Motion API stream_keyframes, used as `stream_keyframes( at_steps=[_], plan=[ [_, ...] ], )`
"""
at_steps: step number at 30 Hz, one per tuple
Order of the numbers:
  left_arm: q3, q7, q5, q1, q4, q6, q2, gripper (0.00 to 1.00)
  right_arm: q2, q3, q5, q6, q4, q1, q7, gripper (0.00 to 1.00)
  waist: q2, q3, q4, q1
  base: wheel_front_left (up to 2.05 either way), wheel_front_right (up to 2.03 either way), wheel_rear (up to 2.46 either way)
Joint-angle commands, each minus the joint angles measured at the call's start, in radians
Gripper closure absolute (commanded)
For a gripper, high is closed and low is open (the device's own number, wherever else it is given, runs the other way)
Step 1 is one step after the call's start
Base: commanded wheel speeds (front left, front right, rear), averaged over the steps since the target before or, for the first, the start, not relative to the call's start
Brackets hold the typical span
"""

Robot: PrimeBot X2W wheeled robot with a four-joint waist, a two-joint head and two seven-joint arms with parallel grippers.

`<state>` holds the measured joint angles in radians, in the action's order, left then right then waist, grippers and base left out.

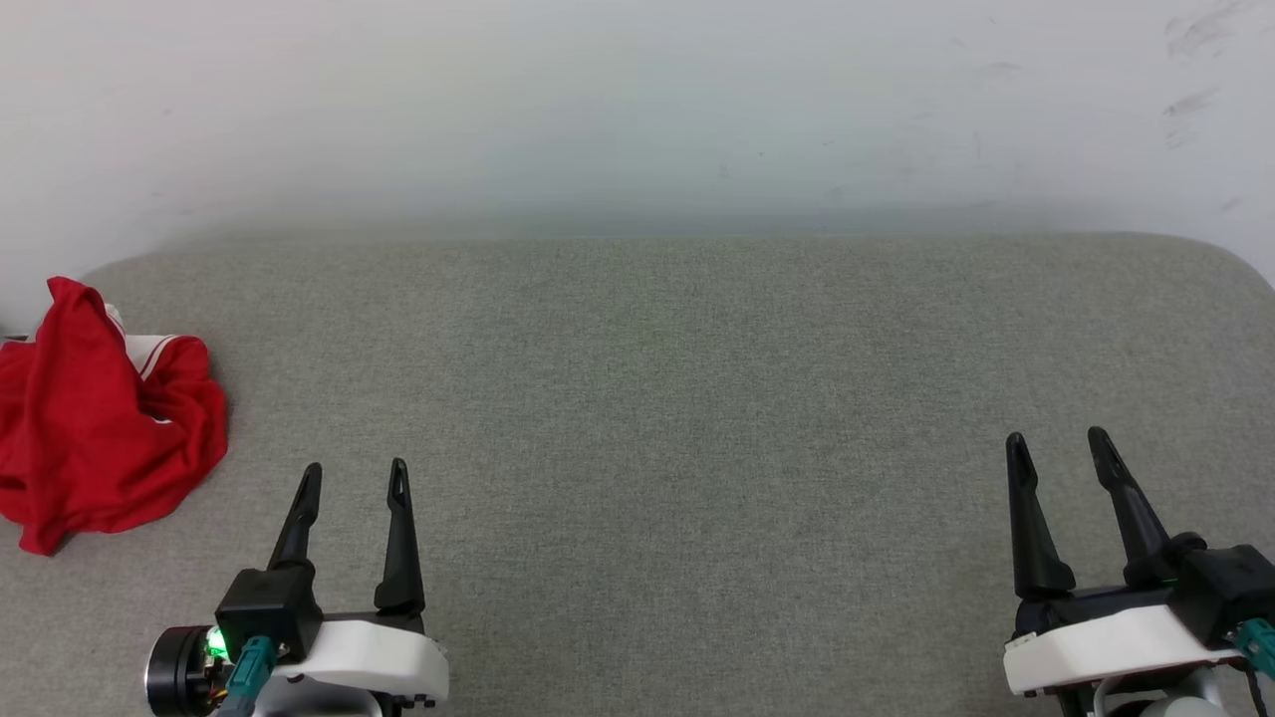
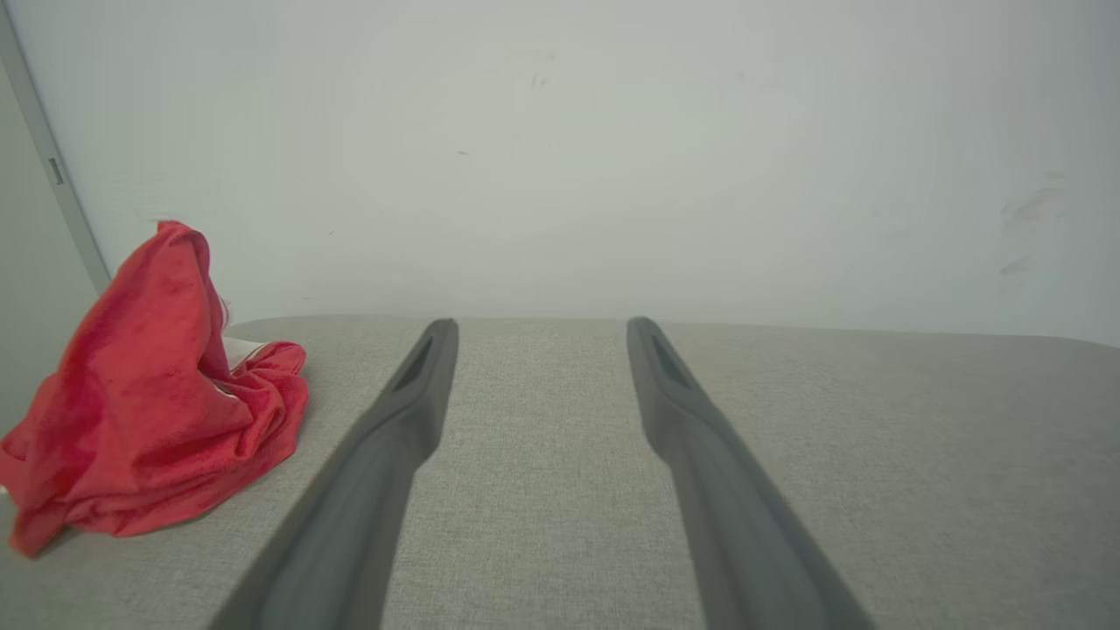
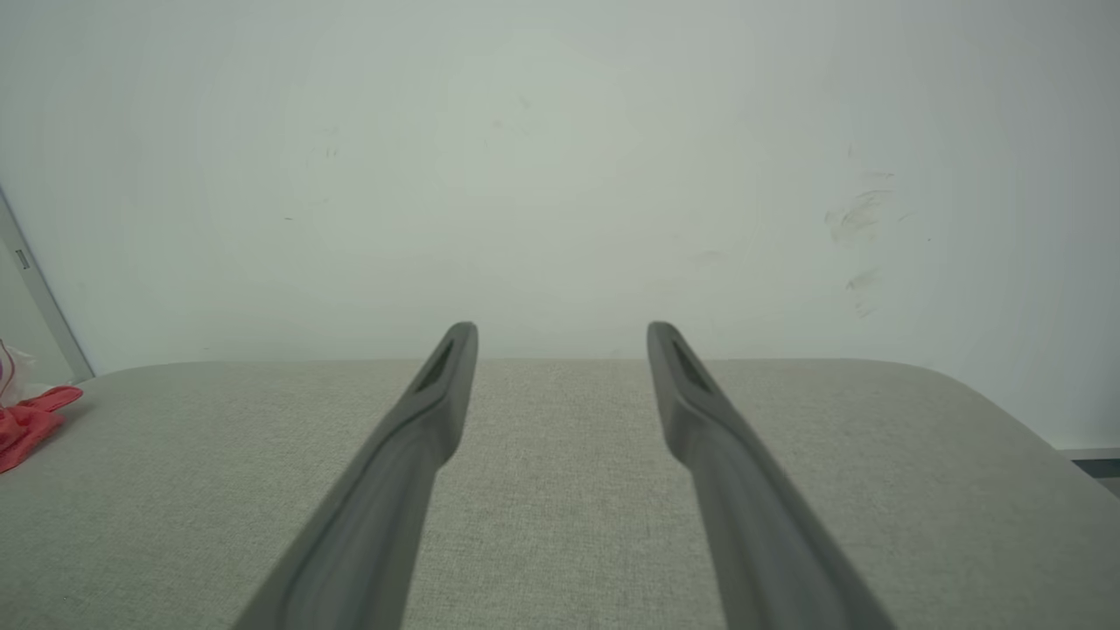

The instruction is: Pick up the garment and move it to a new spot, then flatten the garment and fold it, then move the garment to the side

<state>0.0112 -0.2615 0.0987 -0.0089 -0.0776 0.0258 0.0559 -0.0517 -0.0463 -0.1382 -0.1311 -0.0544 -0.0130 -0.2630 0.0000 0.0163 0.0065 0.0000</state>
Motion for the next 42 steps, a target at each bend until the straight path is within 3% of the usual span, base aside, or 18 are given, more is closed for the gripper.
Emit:
stream_keyframes(
  at_steps=[1,13,42],
  plan=[
    [-0.004,-0.005,-0.004,0.006,-0.002,-0.005,-0.001,0.00,0.003,0.002,-0.003,0.001,-0.003,0.007,-0.003,0.00,0.0000,0.000,0.000,0.0000,0.00,0.00,0.00],
    [-0.016,-0.004,0.002,0.001,-0.032,-0.023,-0.006,0.00,0.003,0.010,-0.030,0.001,-0.022,0.008,-0.003,0.00,0.0000,-0.001,0.000,0.0000,0.00,0.00,0.00],
    [-0.006,-0.004,0.002,-0.013,-0.050,-0.001,-0.006,0.00,0.003,0.020,-0.024,0.001,-0.034,0.017,-0.003,0.00,0.0000,-0.001,0.030,0.0000,0.00,0.00,0.00]
  ],
)
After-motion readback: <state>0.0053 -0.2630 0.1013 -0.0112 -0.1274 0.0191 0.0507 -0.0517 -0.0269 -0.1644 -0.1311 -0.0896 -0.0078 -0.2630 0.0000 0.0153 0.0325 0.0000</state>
